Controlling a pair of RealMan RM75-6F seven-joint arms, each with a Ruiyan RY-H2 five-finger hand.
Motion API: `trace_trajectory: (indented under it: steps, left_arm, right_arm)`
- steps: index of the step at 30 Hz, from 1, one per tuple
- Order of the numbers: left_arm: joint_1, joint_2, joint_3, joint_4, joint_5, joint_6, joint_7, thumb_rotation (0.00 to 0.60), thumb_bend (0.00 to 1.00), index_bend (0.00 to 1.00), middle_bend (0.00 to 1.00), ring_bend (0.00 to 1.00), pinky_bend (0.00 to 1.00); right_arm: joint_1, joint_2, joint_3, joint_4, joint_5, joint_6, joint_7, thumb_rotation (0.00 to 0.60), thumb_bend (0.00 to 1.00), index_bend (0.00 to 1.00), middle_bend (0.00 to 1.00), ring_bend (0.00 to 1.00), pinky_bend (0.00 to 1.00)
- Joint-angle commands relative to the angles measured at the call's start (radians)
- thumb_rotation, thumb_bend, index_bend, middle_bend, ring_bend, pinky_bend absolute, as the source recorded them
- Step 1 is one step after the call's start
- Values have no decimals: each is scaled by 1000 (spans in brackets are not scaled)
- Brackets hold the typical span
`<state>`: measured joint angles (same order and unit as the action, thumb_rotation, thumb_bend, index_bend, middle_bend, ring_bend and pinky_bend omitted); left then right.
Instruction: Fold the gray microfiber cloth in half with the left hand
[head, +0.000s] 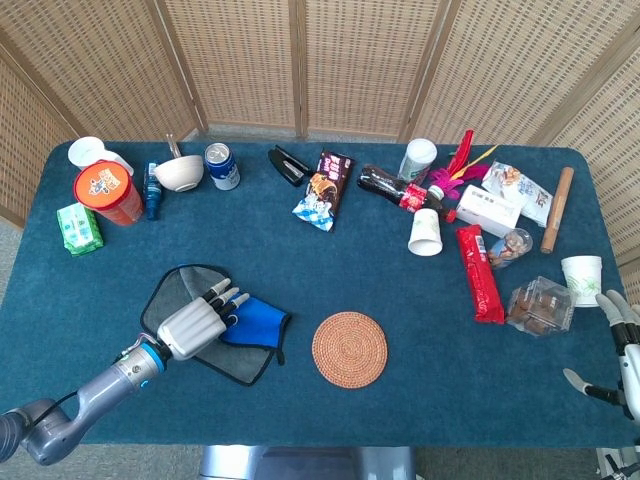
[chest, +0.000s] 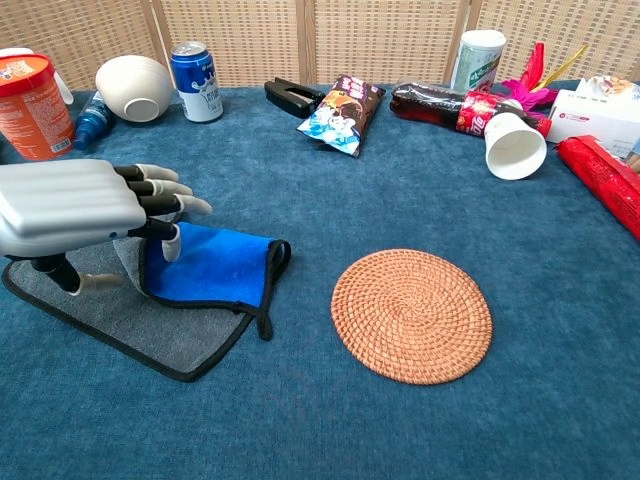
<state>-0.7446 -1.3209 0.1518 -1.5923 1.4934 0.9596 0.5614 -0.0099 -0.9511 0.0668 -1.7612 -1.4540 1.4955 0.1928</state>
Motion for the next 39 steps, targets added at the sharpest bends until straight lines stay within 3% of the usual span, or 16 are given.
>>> trace_trajectory:
  steps: [1,16,24,39]
  left_arm:
    - [4,-3,-2,7,5,-3,3,600,420,348,0,0,0]
    - [24,-29,-19,43,32,-13,9,600,420,452,0,0,0]
    - [32,-41,-32,53,45,-9,34,600,420,592,0,0,0]
    - [40,-26,-48,20,21,-39,28,600,423,624,0,0,0]
  right_arm:
    - [0,0,0,0,0,0,2,600,0,0,0,0,0]
    - [3,1,-5,-2,-7,-8,10,600,0,0,0,0,0]
    - [3,7,-7,-1,-12,-9,29,600,0,0,0,0,0]
    - [5,10,-10,-1,-16,-12,42,600,0,0,0,0,0]
